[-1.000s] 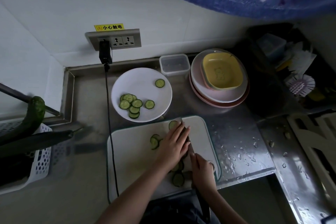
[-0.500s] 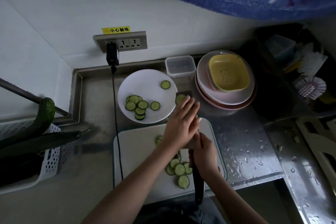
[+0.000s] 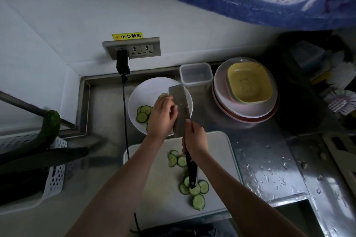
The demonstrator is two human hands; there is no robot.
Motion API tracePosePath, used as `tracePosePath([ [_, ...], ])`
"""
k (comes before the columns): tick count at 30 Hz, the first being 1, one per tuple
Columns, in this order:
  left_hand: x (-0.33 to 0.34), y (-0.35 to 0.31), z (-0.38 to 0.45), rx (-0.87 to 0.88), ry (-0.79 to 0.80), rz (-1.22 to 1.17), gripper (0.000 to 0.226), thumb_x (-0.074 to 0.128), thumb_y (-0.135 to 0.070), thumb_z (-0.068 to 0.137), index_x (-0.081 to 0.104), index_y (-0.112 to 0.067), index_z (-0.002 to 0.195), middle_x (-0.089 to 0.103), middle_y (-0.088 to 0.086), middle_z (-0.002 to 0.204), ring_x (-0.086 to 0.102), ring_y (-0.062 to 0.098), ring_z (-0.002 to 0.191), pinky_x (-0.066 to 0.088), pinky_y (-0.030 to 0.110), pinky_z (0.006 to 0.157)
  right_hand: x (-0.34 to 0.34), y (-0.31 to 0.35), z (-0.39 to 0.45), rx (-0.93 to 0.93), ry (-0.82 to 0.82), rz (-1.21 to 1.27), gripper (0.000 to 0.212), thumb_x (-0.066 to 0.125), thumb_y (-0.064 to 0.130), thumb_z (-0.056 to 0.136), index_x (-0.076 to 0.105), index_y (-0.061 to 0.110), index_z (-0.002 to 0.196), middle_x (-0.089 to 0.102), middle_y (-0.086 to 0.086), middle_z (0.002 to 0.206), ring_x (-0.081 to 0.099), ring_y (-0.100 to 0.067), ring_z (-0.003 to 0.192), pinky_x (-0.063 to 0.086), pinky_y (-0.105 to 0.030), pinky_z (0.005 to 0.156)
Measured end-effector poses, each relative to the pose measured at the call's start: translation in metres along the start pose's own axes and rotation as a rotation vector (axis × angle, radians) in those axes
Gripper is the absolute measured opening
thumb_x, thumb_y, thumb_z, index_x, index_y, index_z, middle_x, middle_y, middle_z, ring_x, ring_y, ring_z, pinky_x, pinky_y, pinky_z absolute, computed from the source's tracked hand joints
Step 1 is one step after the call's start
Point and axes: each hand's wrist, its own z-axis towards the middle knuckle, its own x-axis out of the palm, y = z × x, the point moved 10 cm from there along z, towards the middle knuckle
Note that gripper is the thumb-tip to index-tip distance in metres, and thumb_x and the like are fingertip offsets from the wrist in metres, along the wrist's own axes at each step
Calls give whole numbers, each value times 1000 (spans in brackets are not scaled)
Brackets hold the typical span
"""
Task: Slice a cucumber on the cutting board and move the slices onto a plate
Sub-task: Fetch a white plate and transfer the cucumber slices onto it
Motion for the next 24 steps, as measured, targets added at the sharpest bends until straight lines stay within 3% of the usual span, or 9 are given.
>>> tracePosePath([
  [3, -3, 20, -3, -58, 14, 76, 22, 44, -18, 92, 56, -2, 82, 60, 13, 82, 55, 27, 75, 50, 42, 64, -11, -3, 2, 13, -40, 4, 40, 36, 34, 101, 47, 15, 67, 52, -7, 50, 48, -18, 35, 39, -25, 36],
  [5, -7, 27, -4, -78, -9, 96, 23, 42, -16, 93, 58, -1, 87, 61, 13, 85, 57, 29, 78, 51, 44, 71, -13, -1, 5, -26, -16, -42, 38, 37, 35, 100, 47, 16, 68, 51, -7, 51, 48, -17, 37, 40, -25, 38],
  [9, 1, 14, -1, -11, 20, 75, 27, 44, -9, 91, 61, 0, 111, 63, 17, 113, 55, 30, 109, 40, 47, 103, -9, 3, 7, -65, 13, -86, 37, 38, 35, 99, 47, 17, 68, 51, -8, 53, 49, -20, 40, 42, -29, 41],
  [12, 11, 11, 0, -26, 103, 83, 33, 39, -16, 94, 57, 0, 117, 60, 18, 118, 55, 31, 112, 42, 47, 101, -7, 3, 8, -27, -4, -45, 37, 39, 34, 99, 47, 16, 68, 52, -10, 54, 49, -21, 40, 43, -29, 40],
  [16, 14, 33, -5, -149, 187, 176, 36, 39, -6, 85, 54, 4, 116, 56, 25, 120, 52, 41, 116, 44, 53, 97, -17, 3, 2, -47, 16, -91, 36, 38, 35, 99, 49, 14, 72, 52, -10, 56, 48, -17, 38, 41, -27, 37],
  [19, 3, 34, -13, -89, 196, 232, 33, 46, -4, 81, 57, 3, 112, 56, 24, 119, 51, 41, 118, 46, 53, 95, -45, -6, -5, -40, -23, -118, 35, 40, 37, 99, 55, 11, 82, 53, -9, 59, 48, -17, 41, 41, -25, 36],
  [24, -17, 0, -57, 168, 80, 158, 25, 45, 0, 89, 56, 0, 111, 57, 20, 116, 53, 35, 113, 45, 42, 98, -97, -33, -25, -68, -58, -341, 35, 42, 35, 98, 58, 11, 78, 58, -8, 60, 54, -18, 48, 51, -41, 46],
])
